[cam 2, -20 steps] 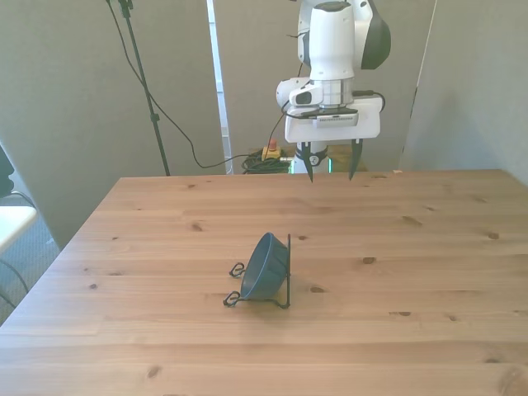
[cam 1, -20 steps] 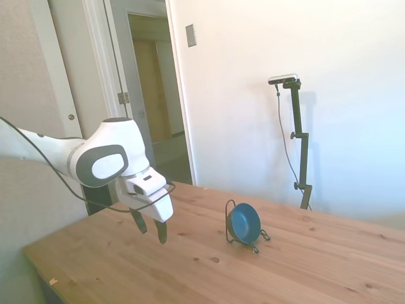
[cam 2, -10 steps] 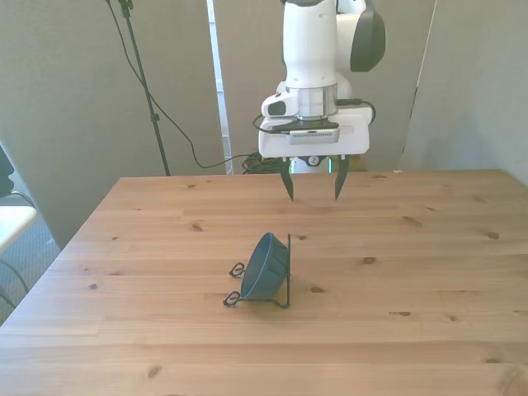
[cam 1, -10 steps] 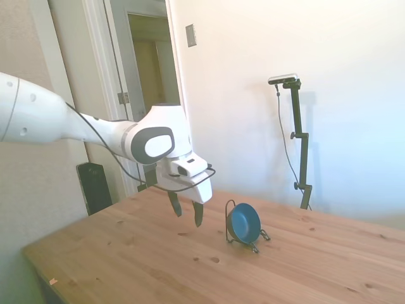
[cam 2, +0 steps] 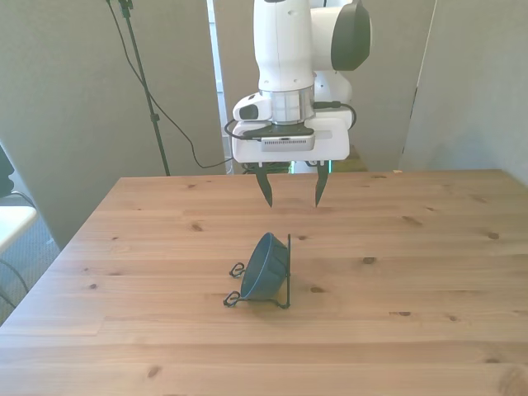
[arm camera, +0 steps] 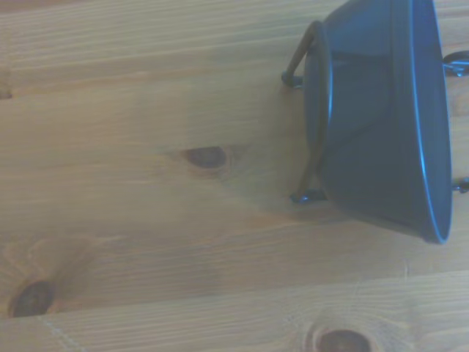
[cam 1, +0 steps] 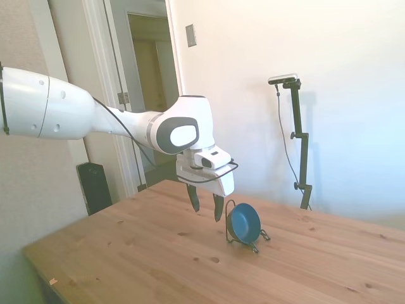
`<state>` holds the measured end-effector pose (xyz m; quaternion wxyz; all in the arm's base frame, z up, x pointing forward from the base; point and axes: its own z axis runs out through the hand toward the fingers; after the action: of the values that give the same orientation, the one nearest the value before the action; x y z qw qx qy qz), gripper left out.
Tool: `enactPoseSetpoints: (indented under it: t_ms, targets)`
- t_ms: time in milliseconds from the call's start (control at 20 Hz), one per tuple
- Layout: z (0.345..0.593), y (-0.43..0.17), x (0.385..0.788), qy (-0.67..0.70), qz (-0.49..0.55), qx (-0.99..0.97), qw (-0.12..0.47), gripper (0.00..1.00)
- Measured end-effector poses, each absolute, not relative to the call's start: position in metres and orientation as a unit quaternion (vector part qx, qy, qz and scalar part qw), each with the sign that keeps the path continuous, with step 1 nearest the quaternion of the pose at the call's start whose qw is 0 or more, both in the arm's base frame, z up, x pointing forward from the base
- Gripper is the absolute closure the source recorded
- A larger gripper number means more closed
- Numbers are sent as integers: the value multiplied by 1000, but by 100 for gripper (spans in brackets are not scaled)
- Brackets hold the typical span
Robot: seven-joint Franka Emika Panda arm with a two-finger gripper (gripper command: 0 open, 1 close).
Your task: Unload the bowl
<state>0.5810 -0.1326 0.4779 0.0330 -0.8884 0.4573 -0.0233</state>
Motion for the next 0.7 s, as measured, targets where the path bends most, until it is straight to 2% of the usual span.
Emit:
enactPoseSetpoints:
  t_ms: [500, 700]
  targets:
    - [476, -173, 596, 434, -36, -900, 26, 0]
    - [465, -173, 613, 408, -63, -910, 44, 0]
